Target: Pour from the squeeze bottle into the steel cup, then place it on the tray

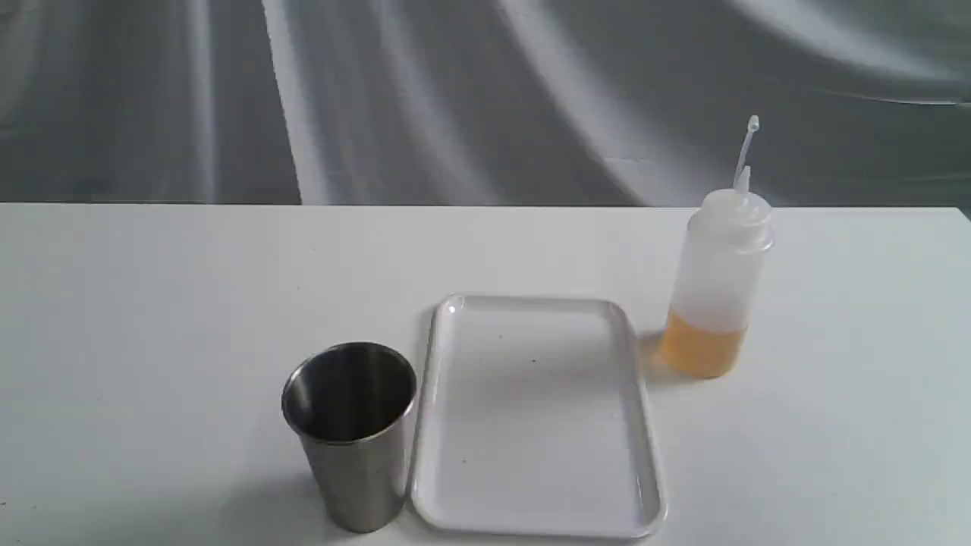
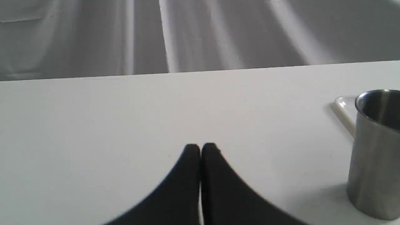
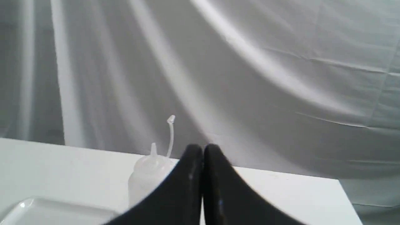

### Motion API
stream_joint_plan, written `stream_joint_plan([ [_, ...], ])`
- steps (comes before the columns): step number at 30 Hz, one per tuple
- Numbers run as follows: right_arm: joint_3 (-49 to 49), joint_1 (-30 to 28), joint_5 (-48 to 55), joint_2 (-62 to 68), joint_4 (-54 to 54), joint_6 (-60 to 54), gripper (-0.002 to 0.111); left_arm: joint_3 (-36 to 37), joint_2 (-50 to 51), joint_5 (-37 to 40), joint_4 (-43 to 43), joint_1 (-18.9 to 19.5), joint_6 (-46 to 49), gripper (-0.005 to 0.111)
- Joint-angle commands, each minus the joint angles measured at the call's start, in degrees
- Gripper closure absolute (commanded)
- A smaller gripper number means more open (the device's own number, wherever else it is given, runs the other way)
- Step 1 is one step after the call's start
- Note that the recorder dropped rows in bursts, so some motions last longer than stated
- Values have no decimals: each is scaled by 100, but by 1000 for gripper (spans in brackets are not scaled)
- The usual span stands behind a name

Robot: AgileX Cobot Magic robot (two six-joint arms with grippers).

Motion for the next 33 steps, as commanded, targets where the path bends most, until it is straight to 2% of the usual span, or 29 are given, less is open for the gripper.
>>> stream_joint_plan([
  [1, -35, 143, -750, 743, -115, -93, 108, 25, -15, -43, -6, 9, -30, 107],
  [6, -35, 412, -1625, 1925, -102, -196, 108, 25, -15, -43, -6, 9, -30, 107],
  [12, -35, 461, -2518, 3293, -14, -308, 108, 25, -15, -43, -6, 9, -18, 107],
  [24, -35, 461, -3286, 5375, 343, -390, 108, 25, -15, -43, -6, 9, -30, 107],
  [30, -1, 461, -3675, 6012, 1212, -966, 108, 25, -15, -43, -6, 9, -30, 107],
  [33, 200, 461, -4346, 6311, 1799, -1530, 108, 25, -15, -43, -6, 9, -30, 107],
])
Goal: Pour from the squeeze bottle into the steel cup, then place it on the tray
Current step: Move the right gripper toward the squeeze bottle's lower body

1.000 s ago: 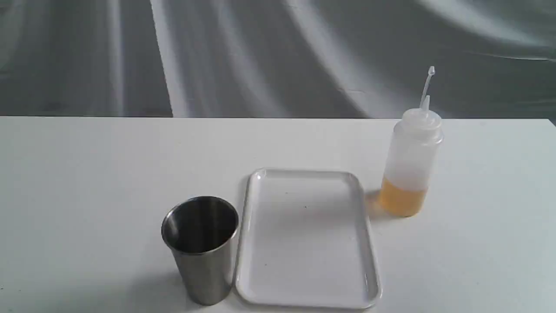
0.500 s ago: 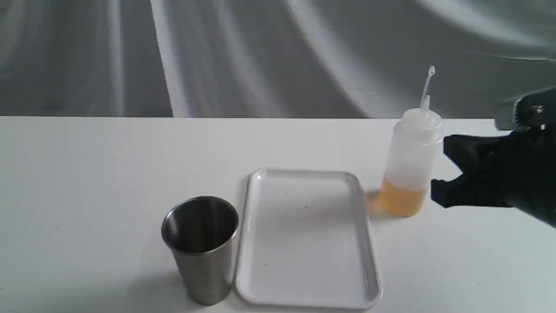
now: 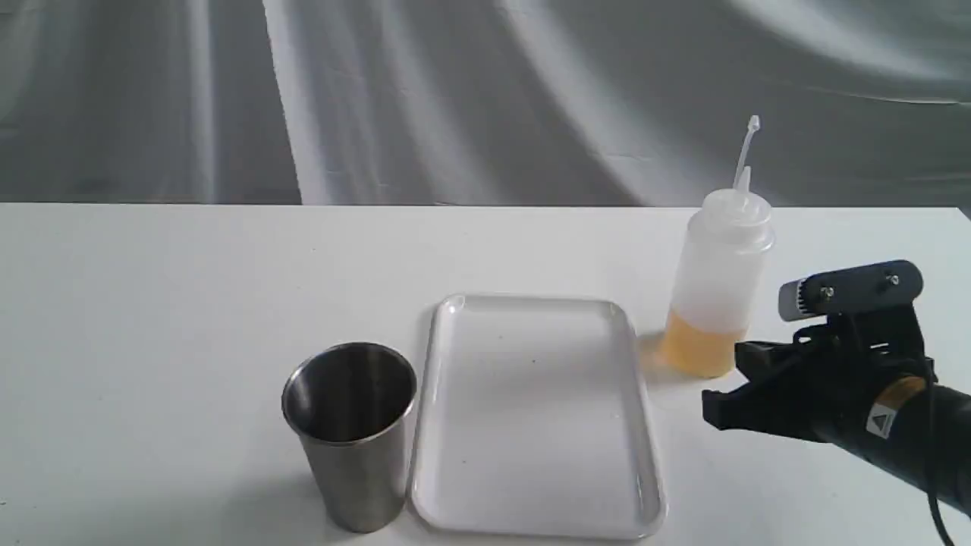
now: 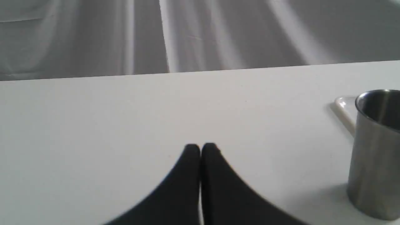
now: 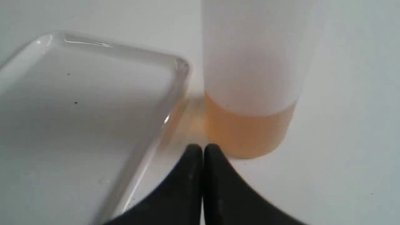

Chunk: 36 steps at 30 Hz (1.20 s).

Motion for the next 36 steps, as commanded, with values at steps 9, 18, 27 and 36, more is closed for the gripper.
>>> stream_joint_plan([
  [9, 239, 14, -1035, 470, 231, -467, 108, 25, -15, -43, -6, 9, -20, 107],
  [18, 239, 14, -1035, 470, 231, -467, 64, 25, -15, -43, -6, 9, -31, 107],
  [27, 239, 14, -1076, 491, 231, -467, 17, 25, -15, -43, -6, 9, -18, 107],
  [36, 239, 14, -1374, 559, 377, -443, 17, 25, -15, -43, -6, 9, -18, 107],
])
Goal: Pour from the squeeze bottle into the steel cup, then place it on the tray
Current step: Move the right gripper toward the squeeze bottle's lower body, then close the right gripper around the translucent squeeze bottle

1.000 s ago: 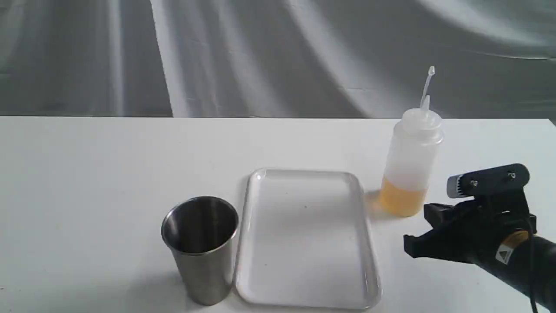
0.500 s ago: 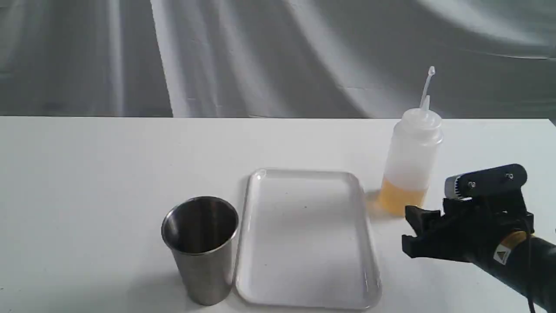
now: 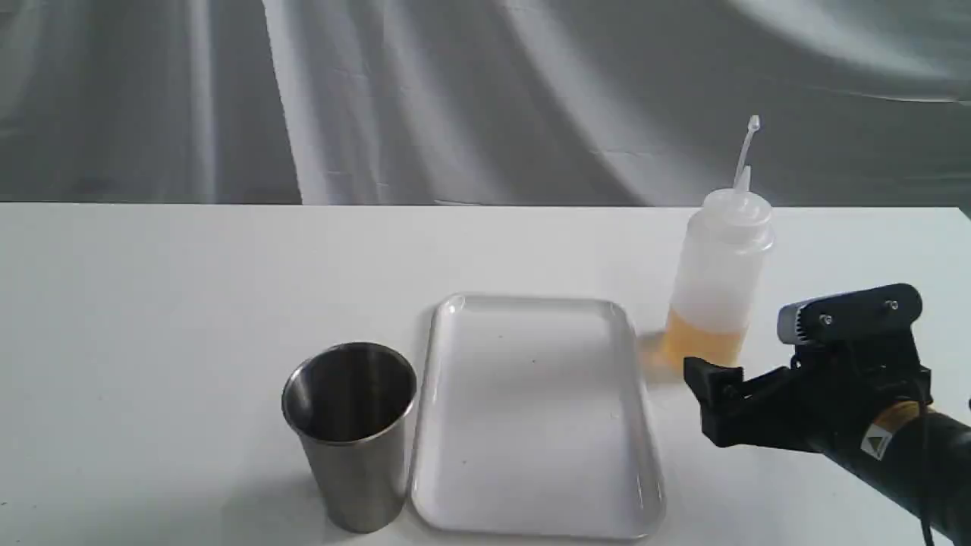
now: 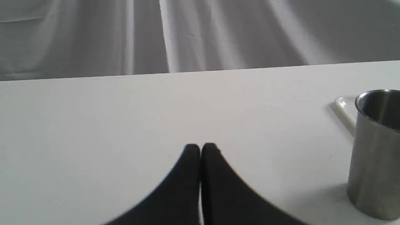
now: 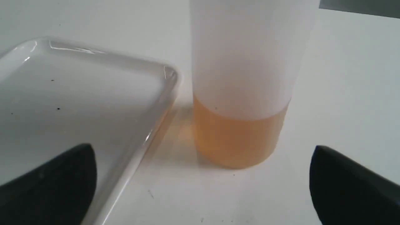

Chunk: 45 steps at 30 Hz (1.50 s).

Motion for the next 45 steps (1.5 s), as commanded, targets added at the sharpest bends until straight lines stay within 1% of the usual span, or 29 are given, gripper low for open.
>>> stream_joint_plan([
  [1, 35, 14, -251, 98, 101, -11, 17, 25, -15, -43, -6, 9, -18, 107],
  [6, 35, 14, -833, 480, 183, 4, 17, 25, -15, -43, -6, 9, -32, 107],
  [13, -69, 14, -1299, 801, 493, -7, 17, 25, -15, -43, -6, 9, -32, 107],
  [22, -829, 14, -957, 1075, 469, -33, 17, 25, -15, -43, -6, 9, -19, 107],
  [29, -1473, 4, -316, 1075, 745, -219, 17, 25, -15, -43, -6, 9, -29, 107],
  [34, -1810, 4, -69, 1112, 681, -292, 17, 25, -15, -43, -6, 9, -29, 107],
  [38, -1966, 4, -36, 1351, 635, -282, 17, 25, -15, -43, -6, 9, -29, 107],
  [45, -1966, 4, -165, 1641, 635, -292, 18, 25, -15, -43, -6, 9, -17, 107],
])
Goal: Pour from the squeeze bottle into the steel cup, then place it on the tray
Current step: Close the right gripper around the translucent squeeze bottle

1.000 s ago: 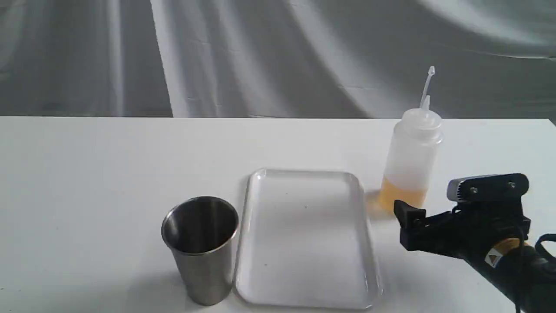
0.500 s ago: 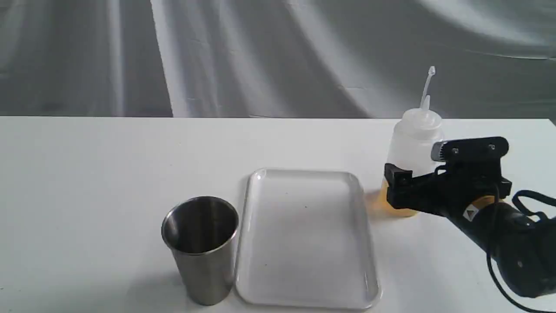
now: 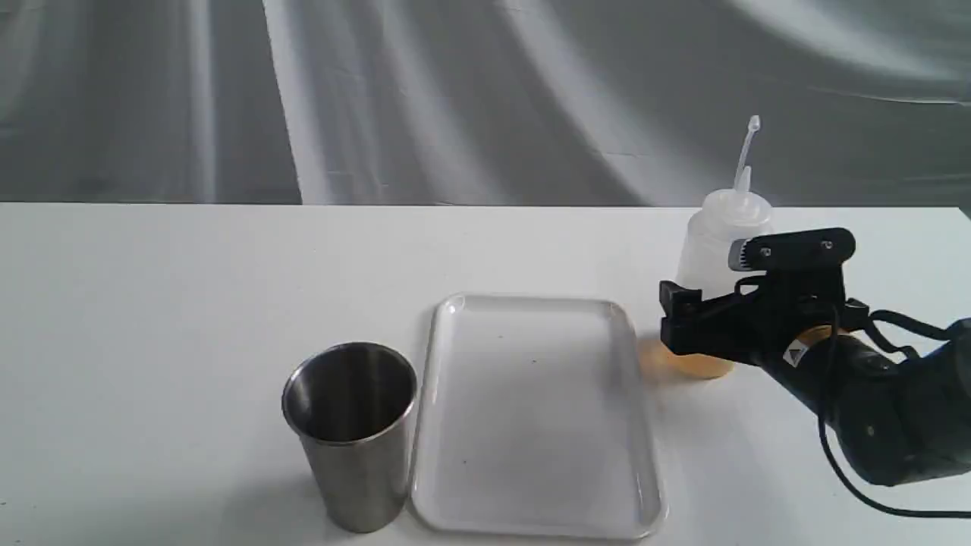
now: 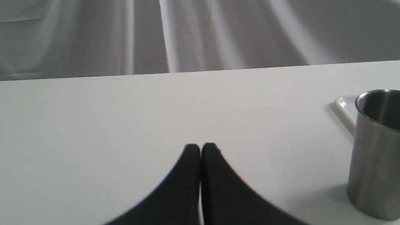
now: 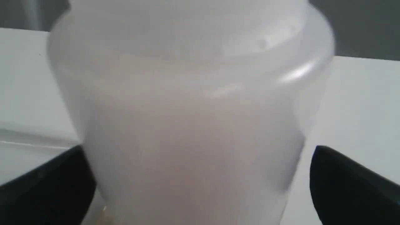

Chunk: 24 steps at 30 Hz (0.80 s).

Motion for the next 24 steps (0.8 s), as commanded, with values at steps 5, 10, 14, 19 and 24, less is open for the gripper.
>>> stream_joint_plan([
  [5, -35, 4, -126, 165, -46, -52, 18, 25, -15, -43, -6, 9, -17, 107],
  [10, -35, 4, -126, 189, -87, -52, 18, 25, -15, -43, -6, 9, -28, 107],
  [14, -35, 4, -274, 189, -87, -52, 18, 25, -15, -43, -6, 9, -28, 107],
  [19, -206, 4, -51, 189, -259, -30, 19, 25, -15, -43, -6, 9, -17, 107],
  [24, -301, 27, -46, 189, -357, -30, 34, 25, -15, -43, -6, 9, -17, 107],
])
